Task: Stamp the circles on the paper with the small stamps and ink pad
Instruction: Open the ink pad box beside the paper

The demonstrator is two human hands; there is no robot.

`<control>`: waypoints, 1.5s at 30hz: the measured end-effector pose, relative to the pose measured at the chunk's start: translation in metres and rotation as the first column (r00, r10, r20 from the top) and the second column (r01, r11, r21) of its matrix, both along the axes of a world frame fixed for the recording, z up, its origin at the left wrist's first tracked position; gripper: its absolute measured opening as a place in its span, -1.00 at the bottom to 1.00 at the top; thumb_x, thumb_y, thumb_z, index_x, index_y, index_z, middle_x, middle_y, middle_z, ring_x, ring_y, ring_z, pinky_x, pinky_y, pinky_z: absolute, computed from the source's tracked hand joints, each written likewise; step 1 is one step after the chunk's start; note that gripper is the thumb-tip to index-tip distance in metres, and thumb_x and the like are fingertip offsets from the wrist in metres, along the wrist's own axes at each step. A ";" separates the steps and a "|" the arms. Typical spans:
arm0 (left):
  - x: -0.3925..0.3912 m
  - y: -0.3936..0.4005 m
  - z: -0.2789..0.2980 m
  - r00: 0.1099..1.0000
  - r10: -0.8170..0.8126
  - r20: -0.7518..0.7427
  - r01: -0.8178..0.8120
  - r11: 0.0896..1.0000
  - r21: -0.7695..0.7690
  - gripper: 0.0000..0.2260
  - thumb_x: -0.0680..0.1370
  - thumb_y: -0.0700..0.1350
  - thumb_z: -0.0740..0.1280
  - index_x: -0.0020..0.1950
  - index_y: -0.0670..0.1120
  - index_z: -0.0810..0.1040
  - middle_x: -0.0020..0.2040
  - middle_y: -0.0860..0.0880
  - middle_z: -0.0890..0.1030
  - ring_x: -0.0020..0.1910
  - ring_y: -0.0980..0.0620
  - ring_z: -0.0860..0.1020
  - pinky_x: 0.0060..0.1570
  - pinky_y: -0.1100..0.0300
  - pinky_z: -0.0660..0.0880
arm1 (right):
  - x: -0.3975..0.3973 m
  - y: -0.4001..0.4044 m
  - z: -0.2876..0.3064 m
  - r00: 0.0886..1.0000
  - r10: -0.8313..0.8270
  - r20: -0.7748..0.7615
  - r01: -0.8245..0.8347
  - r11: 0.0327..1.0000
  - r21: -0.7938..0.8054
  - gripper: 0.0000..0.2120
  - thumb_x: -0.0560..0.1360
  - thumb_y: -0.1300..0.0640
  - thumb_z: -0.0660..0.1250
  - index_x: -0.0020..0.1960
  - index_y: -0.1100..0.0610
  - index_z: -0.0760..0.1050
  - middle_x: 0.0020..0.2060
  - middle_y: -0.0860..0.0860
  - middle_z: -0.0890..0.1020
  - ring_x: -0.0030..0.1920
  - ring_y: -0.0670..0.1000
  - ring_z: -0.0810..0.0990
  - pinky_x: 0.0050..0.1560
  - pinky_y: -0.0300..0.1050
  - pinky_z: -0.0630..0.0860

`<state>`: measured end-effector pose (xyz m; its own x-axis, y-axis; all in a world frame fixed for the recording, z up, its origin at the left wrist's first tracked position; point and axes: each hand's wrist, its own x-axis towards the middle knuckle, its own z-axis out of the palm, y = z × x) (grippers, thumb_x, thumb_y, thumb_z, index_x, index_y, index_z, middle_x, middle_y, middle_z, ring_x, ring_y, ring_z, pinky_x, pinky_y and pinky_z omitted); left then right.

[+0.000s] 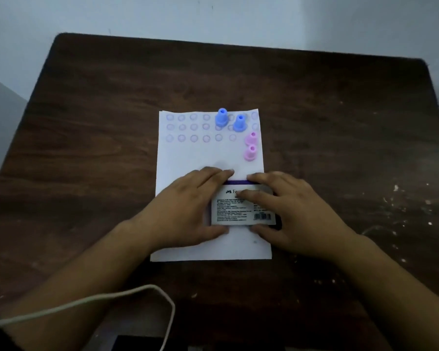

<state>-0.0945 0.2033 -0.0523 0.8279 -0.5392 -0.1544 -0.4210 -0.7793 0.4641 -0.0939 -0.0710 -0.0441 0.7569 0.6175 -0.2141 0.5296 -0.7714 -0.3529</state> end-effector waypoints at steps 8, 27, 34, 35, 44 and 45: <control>-0.003 0.004 -0.008 0.994 -0.024 0.105 0.032 0.997 -0.067 -0.06 0.44 0.36 0.39 0.69 0.08 0.04 0.50 0.11 0.40 0.40 0.14 0.42 0.40 0.19 0.41 | 0.004 -0.005 -0.011 0.992 0.040 0.118 -0.037 0.999 -0.028 -0.34 0.48 -0.43 0.21 0.54 -0.32 0.26 0.56 -0.10 0.36 0.50 -0.01 0.31 0.37 0.07 0.43; -0.012 0.005 -0.008 0.992 0.084 0.094 -0.071 0.989 -0.132 0.03 0.26 0.43 0.52 0.60 0.30 0.08 0.30 0.39 0.39 0.15 0.34 0.47 -0.02 0.54 0.41 | -0.004 -0.006 -0.012 0.973 0.002 0.229 -0.028 0.994 0.110 -0.24 0.33 -0.50 0.33 0.48 -0.32 0.34 0.43 -0.36 0.40 0.39 -0.26 0.39 0.33 -0.17 0.50; -0.012 0.006 0.001 0.996 0.029 0.088 -0.022 0.997 -0.076 -0.20 0.35 0.27 0.55 0.54 0.12 0.37 0.20 0.29 0.38 0.09 0.25 0.51 0.09 0.36 0.50 | -0.004 -0.013 -0.013 0.980 -0.005 0.197 -0.026 0.988 0.151 -0.30 0.39 -0.43 0.38 0.50 -0.32 0.36 0.45 -0.30 0.41 0.42 -0.26 0.39 0.40 -0.10 0.46; -0.011 0.007 0.001 0.995 0.025 0.094 -0.018 0.997 -0.076 -0.20 0.36 0.27 0.54 0.54 0.13 0.37 0.19 0.29 0.38 0.10 0.24 0.51 0.09 0.35 0.51 | -0.003 -0.014 -0.013 0.981 -0.006 0.195 -0.024 0.988 0.151 -0.30 0.40 -0.43 0.37 0.50 -0.33 0.34 0.46 -0.30 0.40 0.43 -0.27 0.38 0.41 -0.11 0.45; -0.008 0.007 -0.008 0.983 0.018 0.182 -0.012 0.999 -0.034 -0.14 0.35 0.32 0.47 0.58 0.08 0.31 0.22 0.27 0.36 0.10 0.25 0.50 0.12 0.40 0.46 | 0.004 -0.015 -0.013 0.979 -0.024 0.204 -0.018 0.980 0.198 -0.40 0.42 -0.37 0.39 0.45 -0.39 0.40 0.40 -0.37 0.49 0.42 -0.33 0.37 0.41 -0.15 0.43; -0.009 0.007 -0.009 0.982 0.019 0.187 -0.013 0.999 -0.033 -0.13 0.34 0.33 0.47 0.58 0.09 0.30 0.24 0.27 0.36 0.12 0.25 0.50 0.14 0.37 0.47 | 0.004 -0.015 -0.013 0.980 -0.028 0.199 -0.019 0.972 0.234 -0.45 0.45 -0.34 0.39 0.43 -0.35 0.45 0.37 -0.37 0.52 0.40 -0.31 0.41 0.38 -0.15 0.46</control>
